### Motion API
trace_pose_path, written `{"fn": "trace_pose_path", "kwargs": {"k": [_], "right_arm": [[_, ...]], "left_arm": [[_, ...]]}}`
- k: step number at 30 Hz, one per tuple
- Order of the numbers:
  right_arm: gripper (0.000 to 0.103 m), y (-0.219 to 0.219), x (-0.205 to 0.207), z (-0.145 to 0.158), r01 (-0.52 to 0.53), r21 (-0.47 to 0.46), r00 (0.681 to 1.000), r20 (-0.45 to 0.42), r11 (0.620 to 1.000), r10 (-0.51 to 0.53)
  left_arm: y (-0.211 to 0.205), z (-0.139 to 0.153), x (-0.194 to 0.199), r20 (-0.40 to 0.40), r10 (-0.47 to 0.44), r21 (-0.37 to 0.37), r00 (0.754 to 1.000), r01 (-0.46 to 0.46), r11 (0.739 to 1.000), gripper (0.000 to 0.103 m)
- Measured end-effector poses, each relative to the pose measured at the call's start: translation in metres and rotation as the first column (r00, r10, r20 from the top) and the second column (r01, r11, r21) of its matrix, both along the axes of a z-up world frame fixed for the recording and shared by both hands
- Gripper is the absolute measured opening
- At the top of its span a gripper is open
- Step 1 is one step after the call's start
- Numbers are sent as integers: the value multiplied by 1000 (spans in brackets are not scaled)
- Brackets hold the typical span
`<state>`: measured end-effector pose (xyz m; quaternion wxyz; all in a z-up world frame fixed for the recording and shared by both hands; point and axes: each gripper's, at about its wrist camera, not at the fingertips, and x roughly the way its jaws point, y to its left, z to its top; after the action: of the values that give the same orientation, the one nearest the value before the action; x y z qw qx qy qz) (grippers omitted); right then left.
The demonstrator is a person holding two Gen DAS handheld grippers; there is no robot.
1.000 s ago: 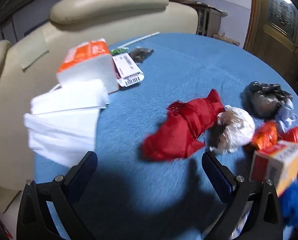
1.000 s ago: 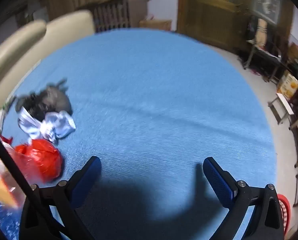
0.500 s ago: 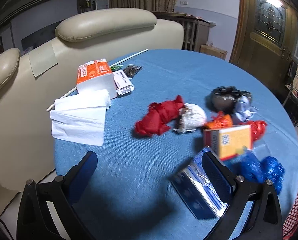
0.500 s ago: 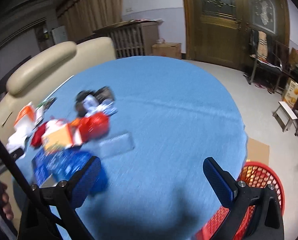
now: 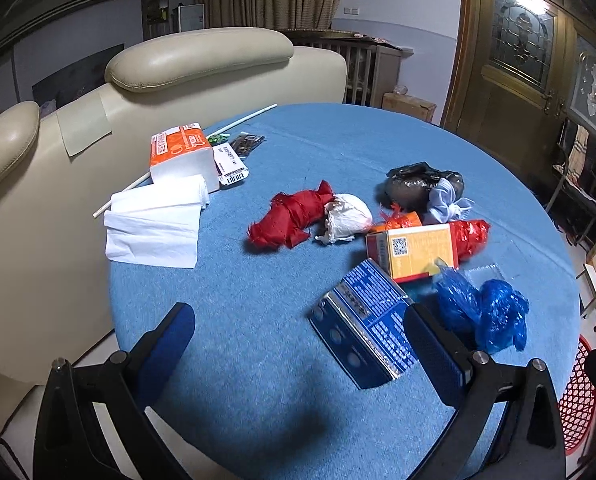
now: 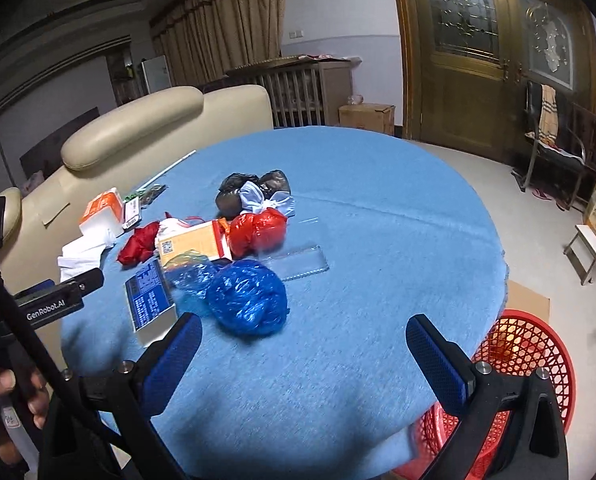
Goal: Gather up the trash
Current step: 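Move both tools toward the blue plastic bag and blue printed carton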
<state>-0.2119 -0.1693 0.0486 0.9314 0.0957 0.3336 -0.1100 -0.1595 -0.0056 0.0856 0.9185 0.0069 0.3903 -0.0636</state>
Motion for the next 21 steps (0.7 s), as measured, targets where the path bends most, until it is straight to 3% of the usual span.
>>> {"fn": "trace_pose_path", "kwargs": {"k": [21], "right_arm": [[103, 8, -8, -1, -7, 1, 1000, 10, 1000, 7]], "left_arm": [[-7, -1, -7, 1, -22, -6, 1000, 22, 1000, 103]]}}
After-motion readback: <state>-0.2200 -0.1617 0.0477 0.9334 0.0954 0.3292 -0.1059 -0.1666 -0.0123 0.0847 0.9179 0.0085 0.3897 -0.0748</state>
